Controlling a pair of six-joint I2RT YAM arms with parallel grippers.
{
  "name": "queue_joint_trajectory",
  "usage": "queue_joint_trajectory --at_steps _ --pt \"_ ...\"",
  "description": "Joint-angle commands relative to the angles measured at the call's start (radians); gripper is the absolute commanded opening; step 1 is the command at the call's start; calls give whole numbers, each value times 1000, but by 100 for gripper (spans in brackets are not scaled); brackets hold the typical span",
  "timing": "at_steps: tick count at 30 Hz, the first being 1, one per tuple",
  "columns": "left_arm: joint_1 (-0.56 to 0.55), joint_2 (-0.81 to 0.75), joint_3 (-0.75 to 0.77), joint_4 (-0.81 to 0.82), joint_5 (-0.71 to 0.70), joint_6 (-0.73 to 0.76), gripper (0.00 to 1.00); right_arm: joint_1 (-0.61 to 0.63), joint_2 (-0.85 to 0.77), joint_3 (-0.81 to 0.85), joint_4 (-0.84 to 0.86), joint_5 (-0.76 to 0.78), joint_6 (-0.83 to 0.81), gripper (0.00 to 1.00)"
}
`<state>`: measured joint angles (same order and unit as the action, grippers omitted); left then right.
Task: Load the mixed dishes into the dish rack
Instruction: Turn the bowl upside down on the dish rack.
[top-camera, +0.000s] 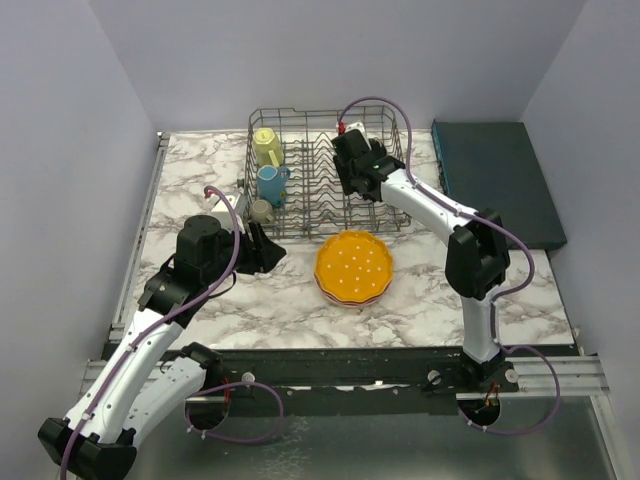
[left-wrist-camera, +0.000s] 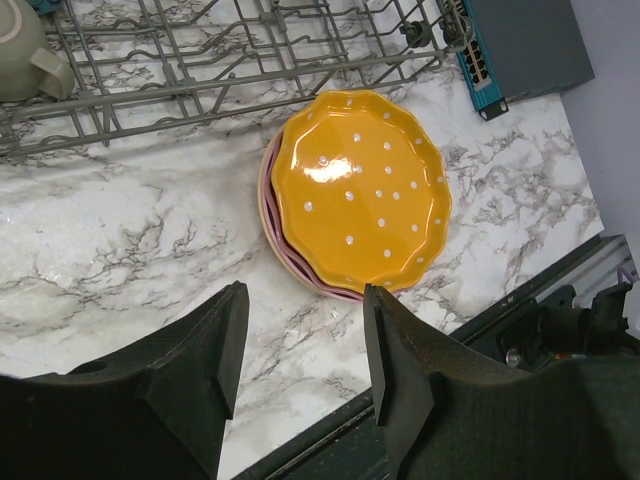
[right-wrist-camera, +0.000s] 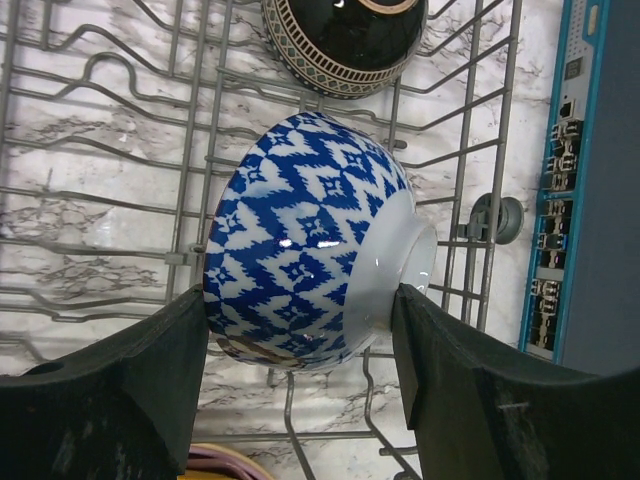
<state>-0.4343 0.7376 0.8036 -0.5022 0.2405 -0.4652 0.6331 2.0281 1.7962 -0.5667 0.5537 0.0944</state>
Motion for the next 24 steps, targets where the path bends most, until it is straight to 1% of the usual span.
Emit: queue_joint_trajectory --at_steps 1,8,9,15,24 --pt "-3 -4 -8 1 -20 17 55 -1 39 43 19 96 -64 38" --pt "-3 2 -7 1 -17 19 55 -10 103 86 10 112 -85 38" --pt "-3 1 -6 0 -18 19 55 -10 109 90 15 117 -117 38" --pt "-3 -13 -10 2 -22 17 55 -15 160 107 41 185 -184 38" --pt "-3 -11 -10 1 -18 17 55 -18 197 105 58 183 -195 38"
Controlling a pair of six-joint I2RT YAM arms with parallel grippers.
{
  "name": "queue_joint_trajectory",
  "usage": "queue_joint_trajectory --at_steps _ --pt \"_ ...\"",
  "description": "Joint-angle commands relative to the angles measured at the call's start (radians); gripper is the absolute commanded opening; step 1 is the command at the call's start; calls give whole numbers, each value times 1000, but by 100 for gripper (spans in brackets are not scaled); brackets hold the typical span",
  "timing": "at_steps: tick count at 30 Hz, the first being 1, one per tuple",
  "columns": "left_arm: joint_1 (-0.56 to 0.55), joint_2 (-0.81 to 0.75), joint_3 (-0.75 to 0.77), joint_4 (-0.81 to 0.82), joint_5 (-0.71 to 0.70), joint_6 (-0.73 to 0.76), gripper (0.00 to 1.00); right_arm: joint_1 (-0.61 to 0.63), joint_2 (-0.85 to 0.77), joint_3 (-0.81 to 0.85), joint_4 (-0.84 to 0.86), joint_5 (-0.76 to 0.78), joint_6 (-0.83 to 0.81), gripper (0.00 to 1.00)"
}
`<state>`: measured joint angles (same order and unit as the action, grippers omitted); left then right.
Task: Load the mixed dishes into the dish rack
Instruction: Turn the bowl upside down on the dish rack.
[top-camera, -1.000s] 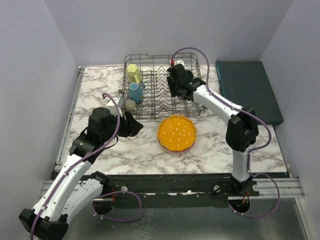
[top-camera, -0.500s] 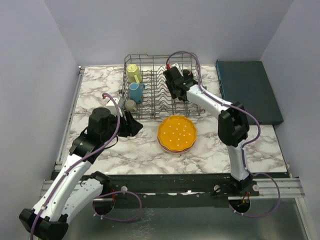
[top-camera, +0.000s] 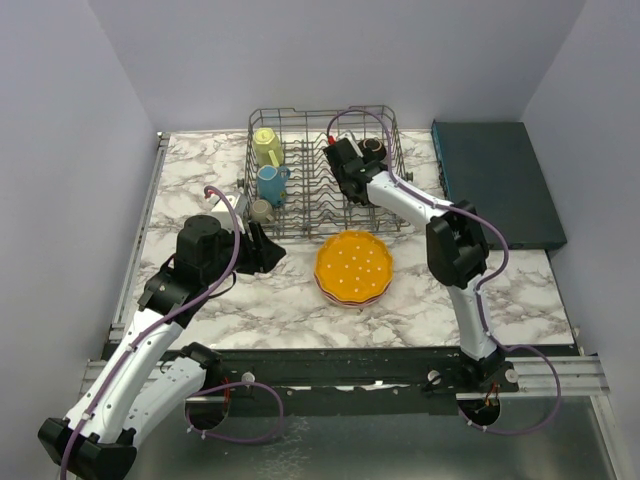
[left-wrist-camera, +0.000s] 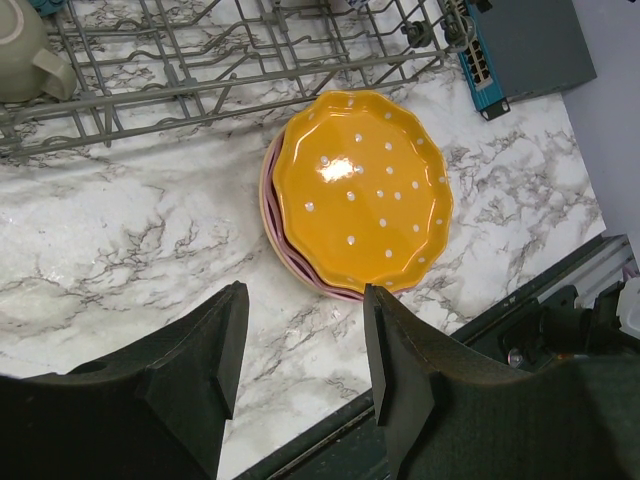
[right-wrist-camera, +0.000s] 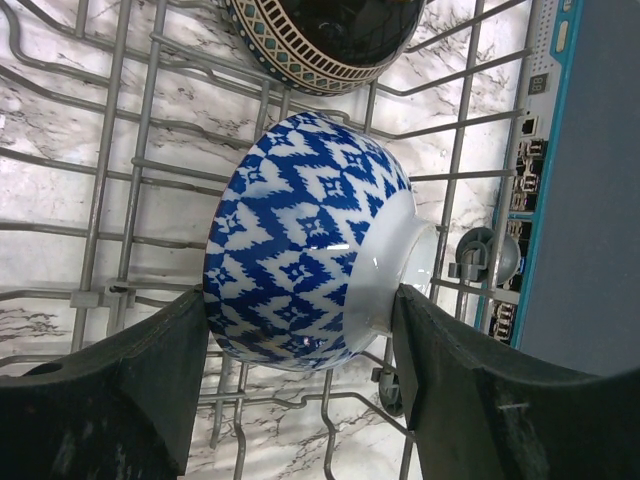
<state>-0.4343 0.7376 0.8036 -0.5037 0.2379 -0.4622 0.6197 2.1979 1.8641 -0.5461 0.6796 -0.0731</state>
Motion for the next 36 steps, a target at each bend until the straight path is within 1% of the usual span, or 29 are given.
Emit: queue_joint_trajectory --at_steps 1,12,17,24,28,36 --pt "-3 -11 -10 2 -15 14 55 -5 31 35 41 59 -32 38" --pt "-3 -12 -10 1 -17 14 55 -6 69 25 49 78 -50 43" --pt "-3 -8 -10 1 -14 16 55 -7 69 12 51 75 -48 49" --pt "-3 -1 -10 1 -14 17 55 -6 71 11 46 68 -32 65" --pt "-3 0 -10 -1 -16 17 55 -6 68 9 40 62 -20 72" --pt "-3 6 -9 -1 -14 17 55 -6 60 -3 32 51 4 78"
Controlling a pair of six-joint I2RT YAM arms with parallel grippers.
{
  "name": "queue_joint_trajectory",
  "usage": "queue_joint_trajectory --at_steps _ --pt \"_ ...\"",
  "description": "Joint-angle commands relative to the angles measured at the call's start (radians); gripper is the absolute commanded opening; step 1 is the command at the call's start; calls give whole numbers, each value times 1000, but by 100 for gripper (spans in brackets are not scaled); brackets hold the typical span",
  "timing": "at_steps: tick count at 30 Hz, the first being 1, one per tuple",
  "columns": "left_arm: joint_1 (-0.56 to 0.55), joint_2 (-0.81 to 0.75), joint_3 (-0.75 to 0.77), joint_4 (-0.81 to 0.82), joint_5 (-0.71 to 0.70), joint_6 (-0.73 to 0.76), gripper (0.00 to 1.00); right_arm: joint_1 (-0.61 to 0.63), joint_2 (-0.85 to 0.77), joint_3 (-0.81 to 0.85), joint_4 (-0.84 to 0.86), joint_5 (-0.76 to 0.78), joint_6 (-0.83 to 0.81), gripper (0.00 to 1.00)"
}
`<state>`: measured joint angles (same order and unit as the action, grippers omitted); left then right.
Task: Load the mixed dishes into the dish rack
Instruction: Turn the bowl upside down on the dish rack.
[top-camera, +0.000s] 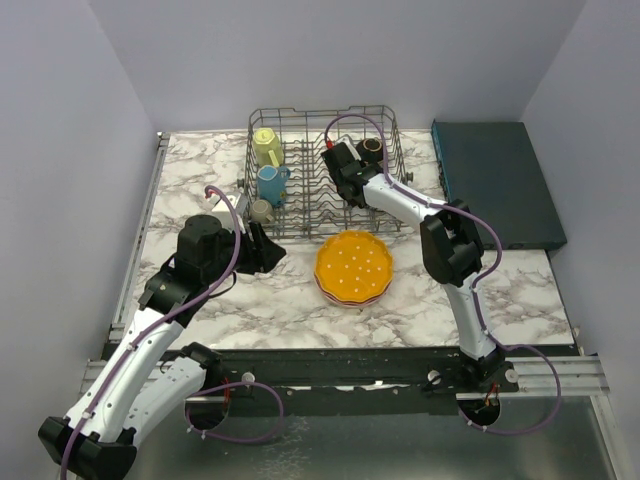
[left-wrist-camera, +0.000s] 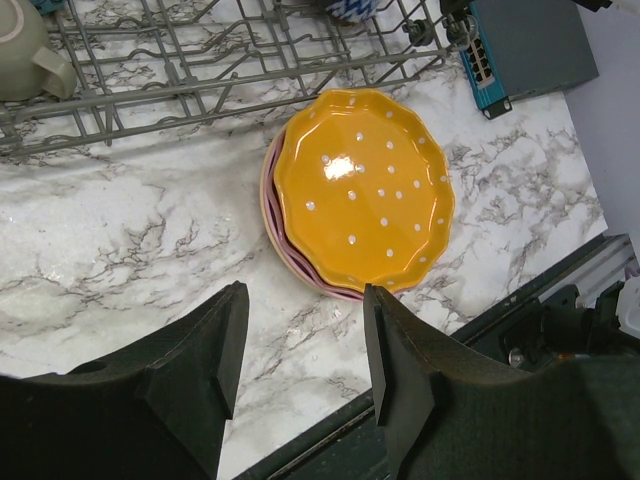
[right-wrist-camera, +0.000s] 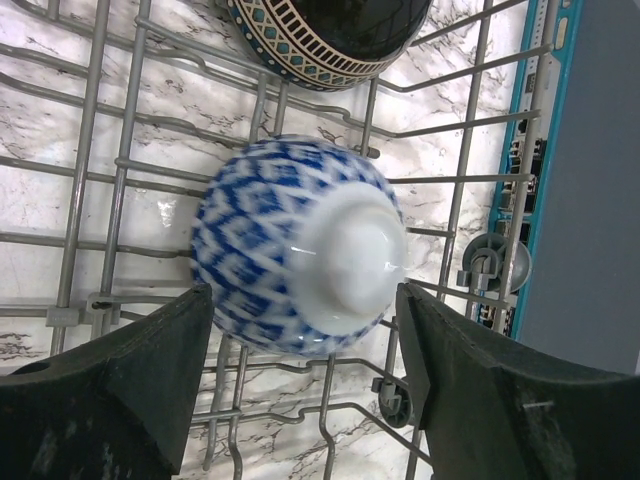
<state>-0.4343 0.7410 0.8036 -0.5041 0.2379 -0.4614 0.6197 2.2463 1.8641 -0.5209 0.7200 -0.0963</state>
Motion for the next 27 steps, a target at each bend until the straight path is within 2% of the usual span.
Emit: queue_joint_trajectory --at_steps 1,21,27 --pt "-3 4 -9 -1 -14 17 55 -6 11 -5 6 9 30 79" --pt "-3 11 -8 -2 -14 17 55 -6 -10 -11 -12 -28 75 82" --pt "-2 17 -8 -4 -14 18 55 -6 -37 16 -33 -86 123 83"
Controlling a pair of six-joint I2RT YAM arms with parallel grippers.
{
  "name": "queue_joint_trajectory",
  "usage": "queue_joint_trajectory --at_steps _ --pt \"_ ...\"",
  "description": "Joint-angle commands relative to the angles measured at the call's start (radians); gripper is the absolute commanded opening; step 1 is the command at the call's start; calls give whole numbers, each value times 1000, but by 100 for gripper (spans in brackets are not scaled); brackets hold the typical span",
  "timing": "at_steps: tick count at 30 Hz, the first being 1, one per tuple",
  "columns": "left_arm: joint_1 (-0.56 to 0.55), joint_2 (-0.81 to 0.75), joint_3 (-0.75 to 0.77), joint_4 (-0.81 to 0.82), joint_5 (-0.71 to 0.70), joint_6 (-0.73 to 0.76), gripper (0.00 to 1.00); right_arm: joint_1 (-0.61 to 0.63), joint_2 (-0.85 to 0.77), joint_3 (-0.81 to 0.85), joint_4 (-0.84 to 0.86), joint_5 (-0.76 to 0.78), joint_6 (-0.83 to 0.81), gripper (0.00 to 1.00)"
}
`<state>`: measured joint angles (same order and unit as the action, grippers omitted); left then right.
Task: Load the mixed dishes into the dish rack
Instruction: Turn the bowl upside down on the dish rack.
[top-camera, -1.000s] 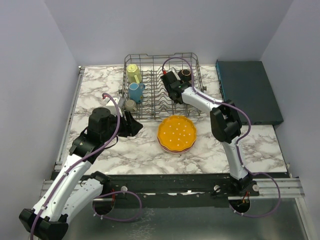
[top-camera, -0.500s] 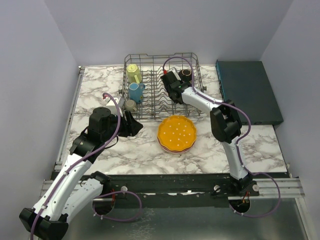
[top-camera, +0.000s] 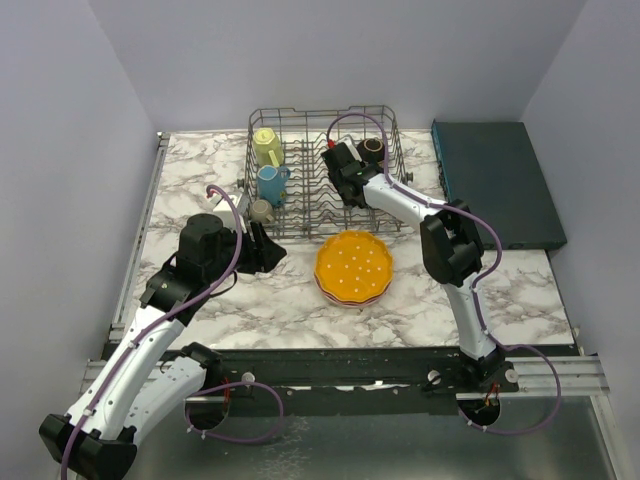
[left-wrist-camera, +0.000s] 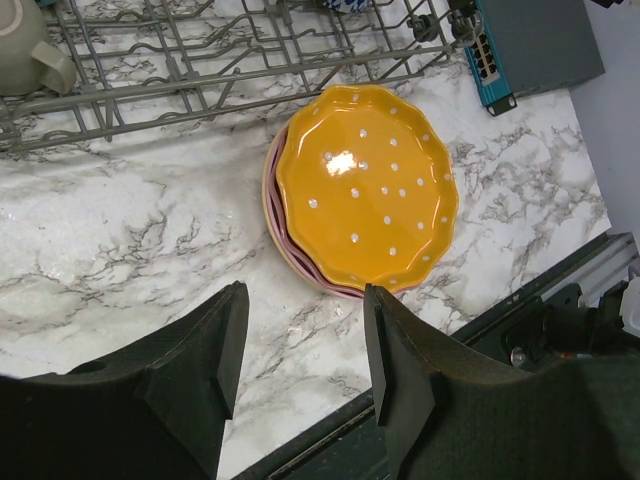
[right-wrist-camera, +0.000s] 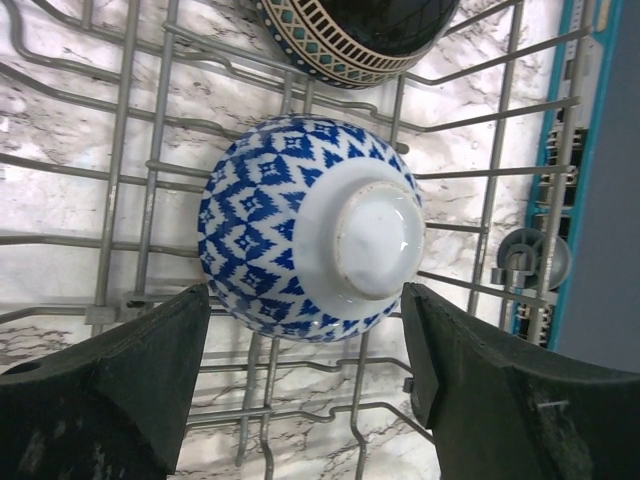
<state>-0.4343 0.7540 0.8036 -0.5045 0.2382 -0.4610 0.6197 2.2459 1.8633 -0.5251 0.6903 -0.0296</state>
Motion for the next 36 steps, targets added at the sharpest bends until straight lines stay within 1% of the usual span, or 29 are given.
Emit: queue_joint_trajectory --at_steps 1,14,19,28,36 --pt "-3 5 -9 -3 -14 18 55 -6 -43 21 -29 -62 61 83" --pt "-3 14 -7 -2 -13 18 55 -6 -139 79 -75 -155 119 84" --pt "-3 15 -9 -3 -14 18 55 -6 -212 67 -84 -237 167 84" --pt "-3 30 -10 -4 -14 16 55 -6 -352 -32 -77 -349 241 84" --pt "-3 45 -11 -7 -17 10 55 -6 -507 -208 -41 -384 264 84"
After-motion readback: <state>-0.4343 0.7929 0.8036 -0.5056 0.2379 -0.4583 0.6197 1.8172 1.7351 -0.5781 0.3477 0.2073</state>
